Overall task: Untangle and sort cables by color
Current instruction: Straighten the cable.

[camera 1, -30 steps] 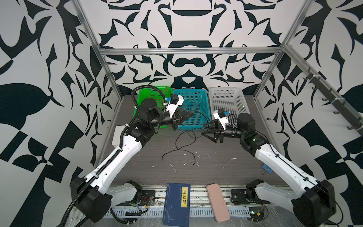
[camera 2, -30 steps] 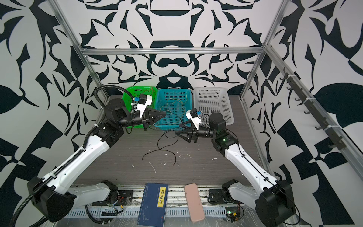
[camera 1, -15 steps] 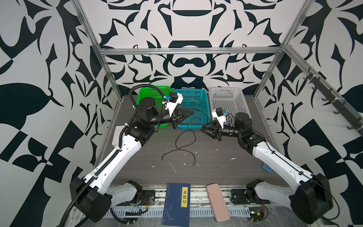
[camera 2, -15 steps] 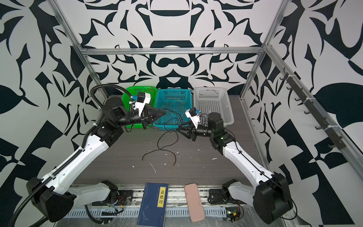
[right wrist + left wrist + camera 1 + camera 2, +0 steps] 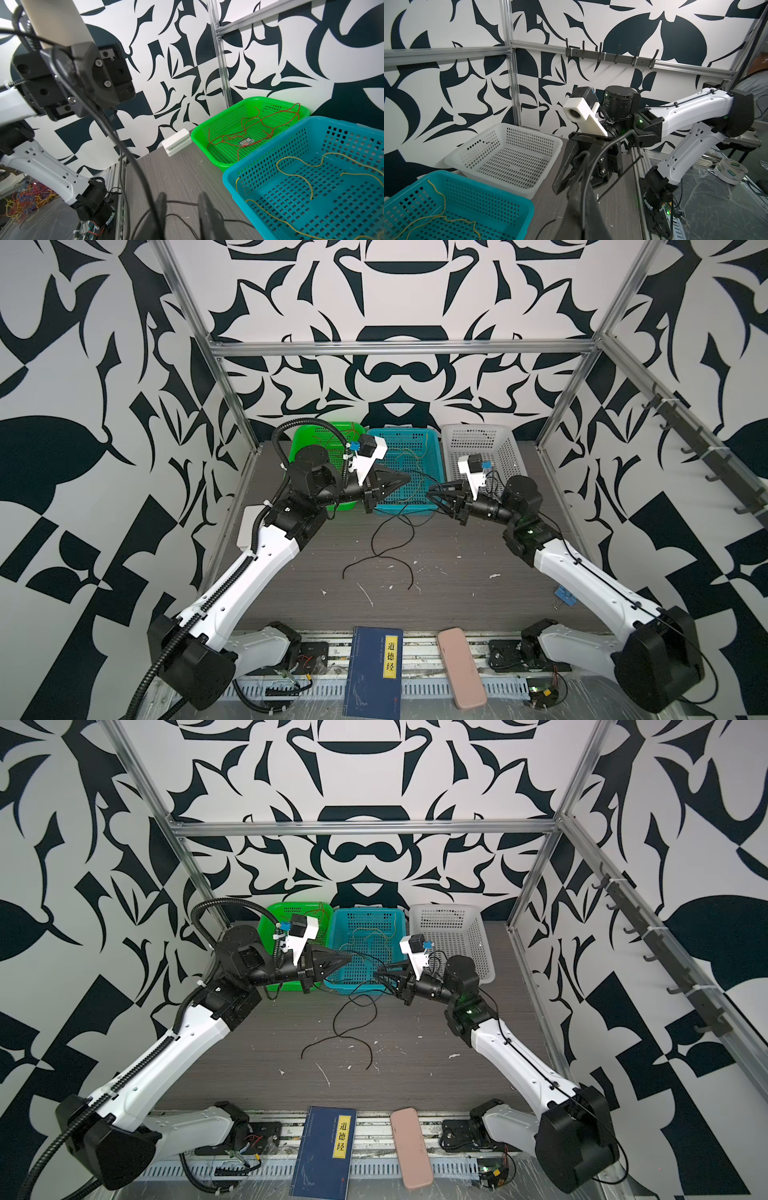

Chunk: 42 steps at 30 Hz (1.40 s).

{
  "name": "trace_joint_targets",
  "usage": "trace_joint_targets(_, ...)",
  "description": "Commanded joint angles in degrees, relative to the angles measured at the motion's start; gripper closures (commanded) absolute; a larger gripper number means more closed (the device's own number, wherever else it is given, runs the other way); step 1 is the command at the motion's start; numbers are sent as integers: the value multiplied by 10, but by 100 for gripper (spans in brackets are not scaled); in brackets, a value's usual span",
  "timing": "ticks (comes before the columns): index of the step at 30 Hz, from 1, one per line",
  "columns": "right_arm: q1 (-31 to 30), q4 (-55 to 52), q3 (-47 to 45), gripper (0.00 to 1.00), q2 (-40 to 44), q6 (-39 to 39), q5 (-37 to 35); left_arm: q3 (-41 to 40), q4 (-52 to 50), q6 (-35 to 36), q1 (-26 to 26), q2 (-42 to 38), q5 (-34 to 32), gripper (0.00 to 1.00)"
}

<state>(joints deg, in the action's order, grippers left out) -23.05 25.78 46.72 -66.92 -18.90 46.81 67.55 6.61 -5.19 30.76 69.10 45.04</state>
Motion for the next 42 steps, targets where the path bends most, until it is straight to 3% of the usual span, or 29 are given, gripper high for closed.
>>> trace_joint_targets(1,-7,4,36,93,-6,5,-26,-8,13,-5,1,-4,13,100)
trace_joint_targets(2,-6,-18,42,100,-6,16,-39,-8,7,-1,1,-5,14,100)
trace_joint_targets(7,-7,-195,87,100,24,130,-145,-25,-55,48,1,-21,25,97)
trace_joint_targets(11,-6,-365,160,100,41,228,-298,-70,-93,69,1,-41,50,57)
trace_joint_targets(13,-6,-429,198,100,50,273,-365,-103,-83,72,2,-54,67,27)
trace_joint_targets(15,-6,-474,231,100,55,308,-406,-130,-64,73,3,-68,66,3)
trace_joint_targets(16,-5,-494,245,100,59,323,-420,-139,-57,77,3,-76,60,1)
trace_joint_targets(21,-5,-559,304,100,77,358,-412,-100,-60,105,3,-64,54,1)
trace_joint_targets(24,-7,-587,334,100,80,354,-370,-37,-61,115,11,-12,78,1)
trace_joint_targets(29,-7,-610,356,100,78,329,-289,42,-36,154,45,96,64,1)
trace_joint_targets(33,-10,-620,363,100,73,310,-263,69,2,169,78,147,86,1)
trace_joint_targets(39,-13,-603,346,100,90,290,-239,113,2,181,99,219,48,1)
trace_joint_targets(42,-13,-600,346,100,93,285,-263,144,-35,170,100,246,53,52)
